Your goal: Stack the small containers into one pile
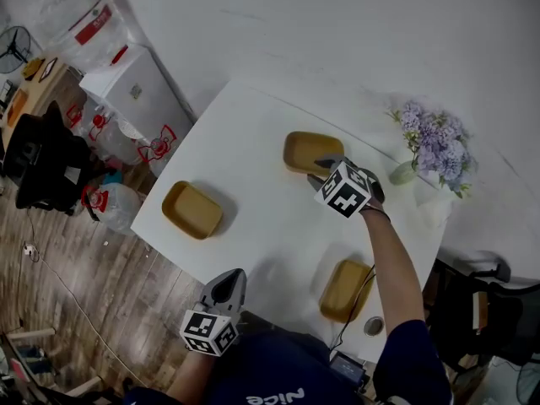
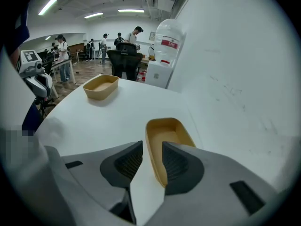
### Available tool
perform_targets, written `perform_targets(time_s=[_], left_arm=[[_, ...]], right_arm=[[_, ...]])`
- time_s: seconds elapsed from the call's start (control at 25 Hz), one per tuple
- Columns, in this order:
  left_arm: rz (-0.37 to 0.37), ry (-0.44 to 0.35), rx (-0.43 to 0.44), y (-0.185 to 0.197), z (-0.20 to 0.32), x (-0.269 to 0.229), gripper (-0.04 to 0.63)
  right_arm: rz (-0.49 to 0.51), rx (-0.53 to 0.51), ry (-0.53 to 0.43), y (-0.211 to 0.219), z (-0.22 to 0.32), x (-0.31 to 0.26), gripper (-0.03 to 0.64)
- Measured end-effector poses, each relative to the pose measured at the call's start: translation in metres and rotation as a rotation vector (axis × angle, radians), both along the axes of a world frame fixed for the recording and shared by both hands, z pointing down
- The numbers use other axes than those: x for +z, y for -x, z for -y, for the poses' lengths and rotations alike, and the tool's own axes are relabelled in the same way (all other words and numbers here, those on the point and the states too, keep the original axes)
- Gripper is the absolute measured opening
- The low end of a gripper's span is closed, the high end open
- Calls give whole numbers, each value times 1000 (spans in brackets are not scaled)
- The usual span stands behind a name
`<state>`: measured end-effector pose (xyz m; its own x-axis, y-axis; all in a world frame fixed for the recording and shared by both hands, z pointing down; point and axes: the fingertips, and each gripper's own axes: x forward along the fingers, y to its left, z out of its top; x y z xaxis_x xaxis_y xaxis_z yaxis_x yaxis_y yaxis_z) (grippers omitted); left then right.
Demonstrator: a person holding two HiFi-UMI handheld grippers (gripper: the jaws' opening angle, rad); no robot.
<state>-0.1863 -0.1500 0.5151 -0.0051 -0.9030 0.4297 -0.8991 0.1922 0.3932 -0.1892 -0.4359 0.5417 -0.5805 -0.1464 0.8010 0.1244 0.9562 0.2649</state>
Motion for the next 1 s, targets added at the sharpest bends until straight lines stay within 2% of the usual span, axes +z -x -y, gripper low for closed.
perform_targets(time_s=[0.32, 0.56, 0.84, 1.0], left_arm=[[7, 31, -4, 4, 3, 8, 19], [29, 39, -7, 2, 5, 10, 18], [-24, 27, -45, 1, 0, 13, 18], [-30, 25, -48, 2, -6, 10, 18]], right_arm=[[-110, -20, 40, 7, 13, 43, 132], [-144, -63, -40, 8, 17, 59, 132], [-205, -149, -76, 12, 13, 65, 131], [-228, -176, -86, 14, 9, 64, 95]])
